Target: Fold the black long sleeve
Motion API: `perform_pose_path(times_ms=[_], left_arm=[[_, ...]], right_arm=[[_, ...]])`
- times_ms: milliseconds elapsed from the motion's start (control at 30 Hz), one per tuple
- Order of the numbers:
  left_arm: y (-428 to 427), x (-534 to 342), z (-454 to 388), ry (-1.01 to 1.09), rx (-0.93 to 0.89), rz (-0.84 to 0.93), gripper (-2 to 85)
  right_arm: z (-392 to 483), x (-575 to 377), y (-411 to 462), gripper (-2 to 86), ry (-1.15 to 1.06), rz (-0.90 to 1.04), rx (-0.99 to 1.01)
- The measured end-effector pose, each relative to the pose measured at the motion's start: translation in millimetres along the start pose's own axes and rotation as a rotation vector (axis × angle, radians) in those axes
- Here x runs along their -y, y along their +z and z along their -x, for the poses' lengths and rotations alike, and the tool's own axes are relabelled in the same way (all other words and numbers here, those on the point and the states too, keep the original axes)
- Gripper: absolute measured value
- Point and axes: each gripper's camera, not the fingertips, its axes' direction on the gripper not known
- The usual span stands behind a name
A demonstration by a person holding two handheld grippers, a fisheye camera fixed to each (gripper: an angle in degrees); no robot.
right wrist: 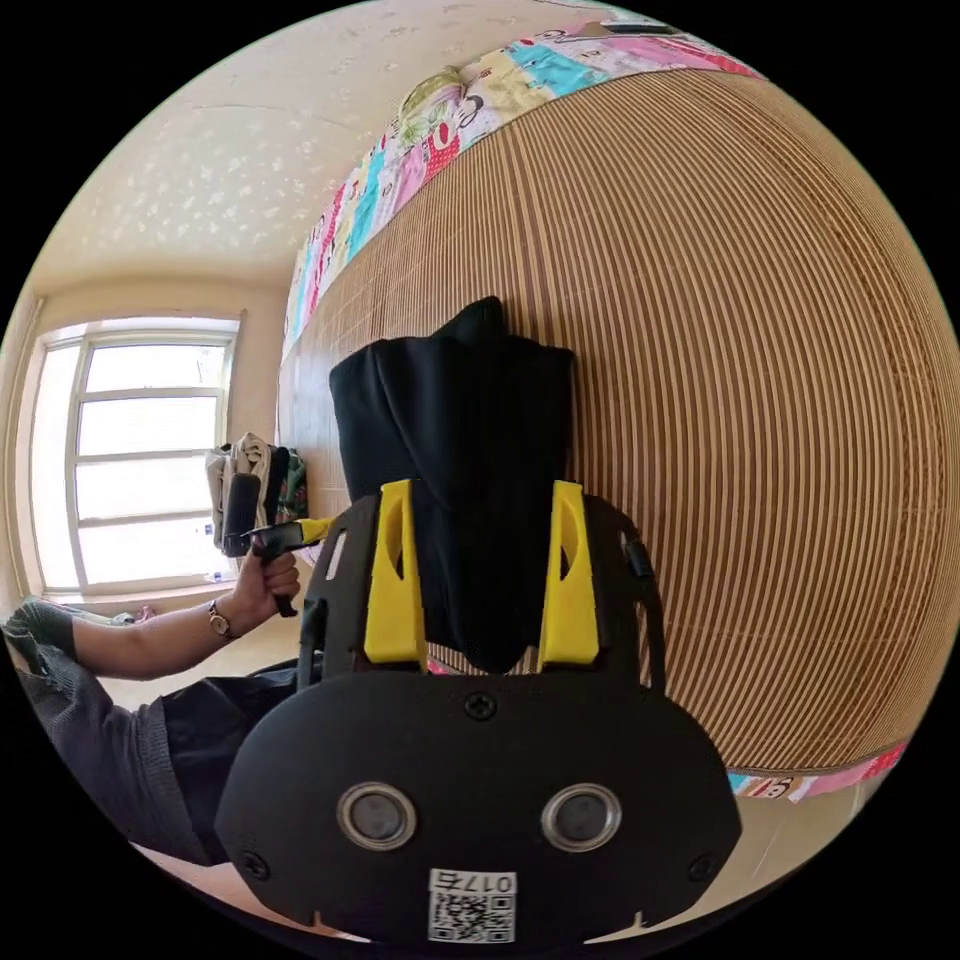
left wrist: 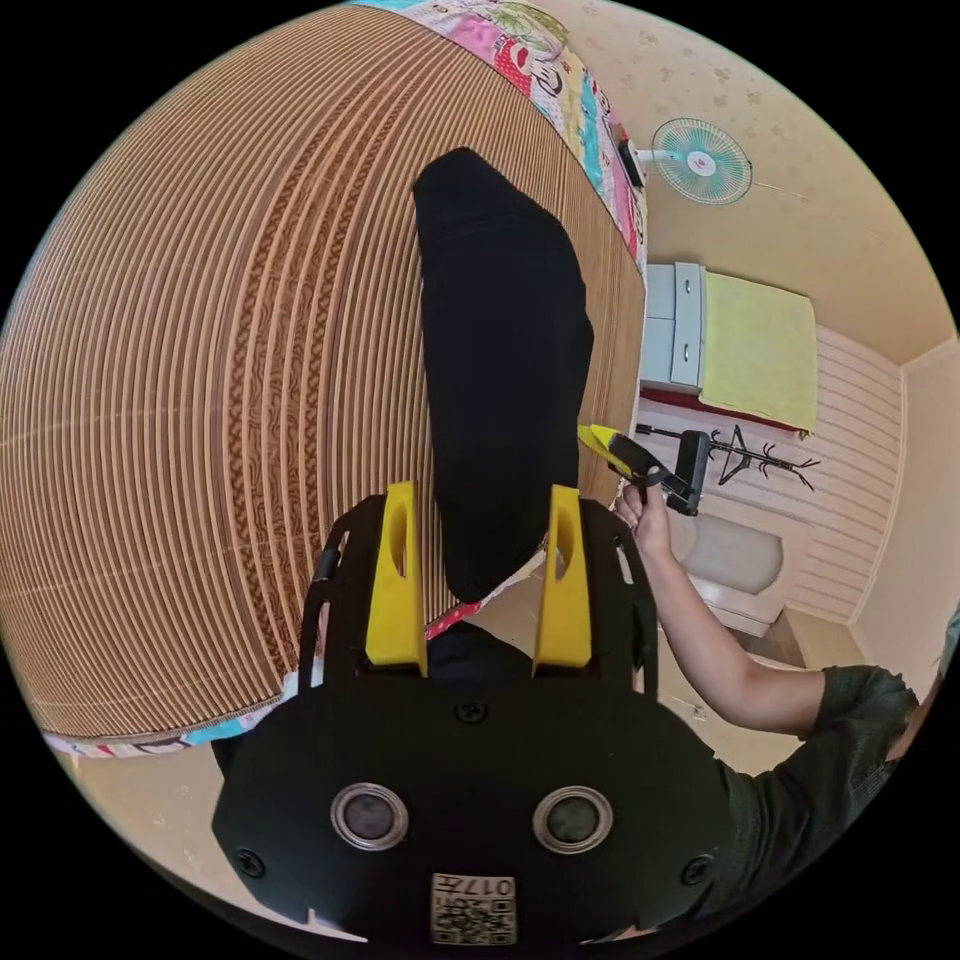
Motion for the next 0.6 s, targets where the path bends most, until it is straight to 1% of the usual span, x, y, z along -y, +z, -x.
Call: perform_pose_path(times_ms=[67,100,167,233,300,333,400,433,467,500,600], left_arm=[[1.9,13.3,4.3,0.000,0.027,-0.004,18.0],[4.0,21.7,10.0,-0.017,0.032,0.001,18.0],[9.5,33.4,21.0,-0.050,0.021,0.022,17.9],[17.1,42.8,30.4,-0.070,0.018,0.066,17.6],[21.6,49.6,41.3,-0.088,-0.062,0.092,16.9],[21.6,50.3,44.2,-0.101,-0.074,0.095,16.7],[15.5,49.0,50.7,-0.112,-0.095,0.092,15.3],[13.2,48.0,51.4,-0.114,-0.100,0.092,14.6],[9.5,45.3,51.2,-0.113,-0.116,0.104,13.7],[5.2,41.3,48.1,-0.106,-0.109,0.124,13.1],[-3.6,25.4,26.8,-0.052,-0.066,0.182,12.4]], right_arm=[[-25.3,16.5,2.8,22.2,0.002,0.088,0.017],[-32.6,20.0,5.4,22.5,0.009,0.114,0.035],[-57.7,31.4,15.3,22.9,0.024,0.188,0.165],[-69.6,36.9,22.4,22.1,0.026,0.221,0.242],[-77.9,39.6,23.4,20.2,0.042,0.205,0.244],[-84.4,40.1,22.5,18.6,0.063,0.181,0.246],[-97.1,39.8,28.6,16.1,0.113,0.200,0.316],[-104.0,37.8,36.4,14.6,0.126,0.240,0.417],[-109.0,33.1,40.7,13.8,0.136,0.262,0.477],[-110.6,29.6,40.1,13.4,0.134,0.261,0.484],[-120.2,4.6,15.6,12.2,0.135,0.153,0.518]])
